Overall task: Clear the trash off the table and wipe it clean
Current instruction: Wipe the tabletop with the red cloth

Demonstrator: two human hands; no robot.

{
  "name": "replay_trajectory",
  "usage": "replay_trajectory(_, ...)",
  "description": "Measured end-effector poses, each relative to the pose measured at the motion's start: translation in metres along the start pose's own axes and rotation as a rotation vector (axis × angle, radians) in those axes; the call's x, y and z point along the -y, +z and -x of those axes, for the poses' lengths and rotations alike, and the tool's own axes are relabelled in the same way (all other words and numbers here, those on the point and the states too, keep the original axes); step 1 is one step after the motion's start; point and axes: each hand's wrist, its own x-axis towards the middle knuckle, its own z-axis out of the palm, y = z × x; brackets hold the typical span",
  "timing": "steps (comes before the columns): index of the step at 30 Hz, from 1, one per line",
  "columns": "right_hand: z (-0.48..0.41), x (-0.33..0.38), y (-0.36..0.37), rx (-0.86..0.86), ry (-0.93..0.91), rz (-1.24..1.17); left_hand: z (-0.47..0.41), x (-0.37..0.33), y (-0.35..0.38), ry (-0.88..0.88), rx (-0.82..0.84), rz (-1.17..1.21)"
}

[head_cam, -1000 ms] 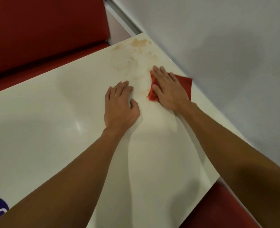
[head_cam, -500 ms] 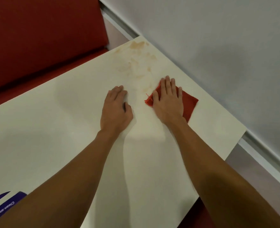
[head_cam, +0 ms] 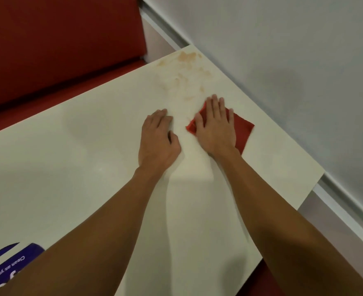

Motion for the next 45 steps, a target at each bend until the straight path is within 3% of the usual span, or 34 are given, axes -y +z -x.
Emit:
replay_trajectory(4, 0.039, -0.025, -0.004, 0.060, -0.340, 0.057, -0.001, -0.002, -0.003, -0.020, 0.006, -0.024)
replay_trajectory(6, 0.043, -0.047, -0.008, 0.051, -0.297, 0.053, -0.002, -0.003, -0.004, -0.031, 0.008, -0.013)
replay_trajectory(8, 0.025, -0.051, -0.008, 0.020, -0.135, 0.054, -0.002, -0.004, -0.003, -0.037, 0.011, -0.005)
replay_trajectory(10, -0.004, -0.035, -0.005, -0.012, 0.024, 0.017, -0.002, -0.002, -0.002, -0.046, 0.016, 0.000)
replay_trajectory(12, -0.031, -0.010, -0.002, -0.015, 0.072, -0.022, -0.003, 0.000, 0.000, -0.044, 0.013, -0.008)
replay_trajectory(15, -0.030, 0.006, 0.000, 0.014, -0.145, 0.037, -0.004, 0.001, 0.004, -0.056, -0.019, 0.010)
replay_trajectory(18, -0.001, -0.023, -0.001, 0.039, -0.352, 0.057, -0.011, -0.002, 0.008, -0.110, -0.059, 0.028)
replay_trajectory(21, -0.019, -0.051, -0.008, 0.019, -0.234, 0.044, -0.027, -0.003, 0.012, -0.111, -0.075, -0.008)
replay_trajectory(24, -0.062, -0.032, -0.005, -0.021, -0.049, 0.022, -0.050, 0.000, 0.017, -0.132, -0.059, -0.050)
replay_trajectory(26, -0.073, -0.018, -0.005, -0.002, -0.120, 0.043, -0.065, 0.003, 0.020, -0.154, -0.067, -0.095)
replay_trajectory(30, -0.045, -0.055, -0.014, 0.062, -0.503, 0.067, -0.080, 0.006, 0.023, -0.164, -0.061, -0.133)
replay_trajectory(33, -0.060, -0.080, -0.019, 0.016, -0.326, 0.067, -0.074, 0.006, 0.024, -0.139, -0.067, -0.176)
replay_trajectory(36, -0.099, -0.052, -0.012, -0.032, -0.123, 0.079, -0.076, 0.006, 0.026, -0.155, -0.085, -0.177)
replay_trajectory(38, -0.115, -0.031, -0.010, -0.025, -0.143, 0.061, -0.077, 0.006, 0.026, -0.155, -0.084, -0.193)
replay_trajectory(42, -0.087, -0.050, -0.016, 0.041, -0.491, 0.064, -0.076, 0.002, 0.025, -0.140, -0.083, -0.213)
replay_trajectory(45, -0.096, -0.072, -0.017, 0.013, -0.426, 0.061, -0.076, 0.001, 0.024, -0.146, -0.081, -0.229)
